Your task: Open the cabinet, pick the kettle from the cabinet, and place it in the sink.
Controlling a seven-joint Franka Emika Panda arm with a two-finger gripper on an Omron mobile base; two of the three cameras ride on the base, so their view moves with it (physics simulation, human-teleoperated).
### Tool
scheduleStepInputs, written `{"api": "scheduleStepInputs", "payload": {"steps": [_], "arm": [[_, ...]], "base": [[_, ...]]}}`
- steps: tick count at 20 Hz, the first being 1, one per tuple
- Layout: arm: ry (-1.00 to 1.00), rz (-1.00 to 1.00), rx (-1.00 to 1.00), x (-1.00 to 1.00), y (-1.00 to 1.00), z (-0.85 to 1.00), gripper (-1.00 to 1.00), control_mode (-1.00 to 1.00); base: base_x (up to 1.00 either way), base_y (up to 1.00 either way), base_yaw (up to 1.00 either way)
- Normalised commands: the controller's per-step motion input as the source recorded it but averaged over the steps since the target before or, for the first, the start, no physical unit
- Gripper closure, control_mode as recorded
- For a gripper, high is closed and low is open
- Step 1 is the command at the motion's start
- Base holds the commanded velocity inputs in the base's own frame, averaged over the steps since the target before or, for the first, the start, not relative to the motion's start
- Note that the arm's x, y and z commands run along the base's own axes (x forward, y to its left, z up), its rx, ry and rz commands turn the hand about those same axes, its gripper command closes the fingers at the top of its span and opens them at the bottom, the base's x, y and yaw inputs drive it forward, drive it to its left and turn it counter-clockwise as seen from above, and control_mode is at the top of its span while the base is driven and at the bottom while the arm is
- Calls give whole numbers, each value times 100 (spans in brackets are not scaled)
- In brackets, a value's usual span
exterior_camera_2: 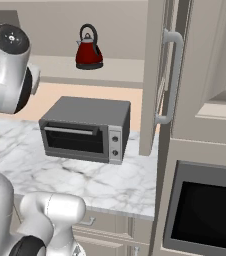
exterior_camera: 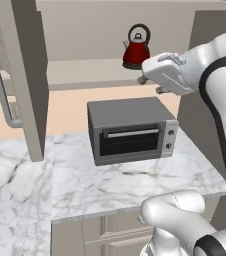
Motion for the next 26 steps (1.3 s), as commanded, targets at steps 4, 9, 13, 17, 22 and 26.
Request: {"api": "scheduleStepInputs", "payload": {"steps": [4,9,13,17,22,26], "arm": [[-10,-6,-19,4,-42,11,-100,-100],[-14,-1,-20,7,-41,10,-100,-100],[-15,-3,-18,9,-41,9,-100,-100],[-9,-9,-8,19,-38,9,-100,-100],[-5,-15,-4,27,-34,6,-100,-100],[0,-18,-1,36,-30,5,-100,-100]], "base": [[0,0,0],[0,0,0],[0,0,0],[0,0,0],[0,0,0],[0,0,0]]}}
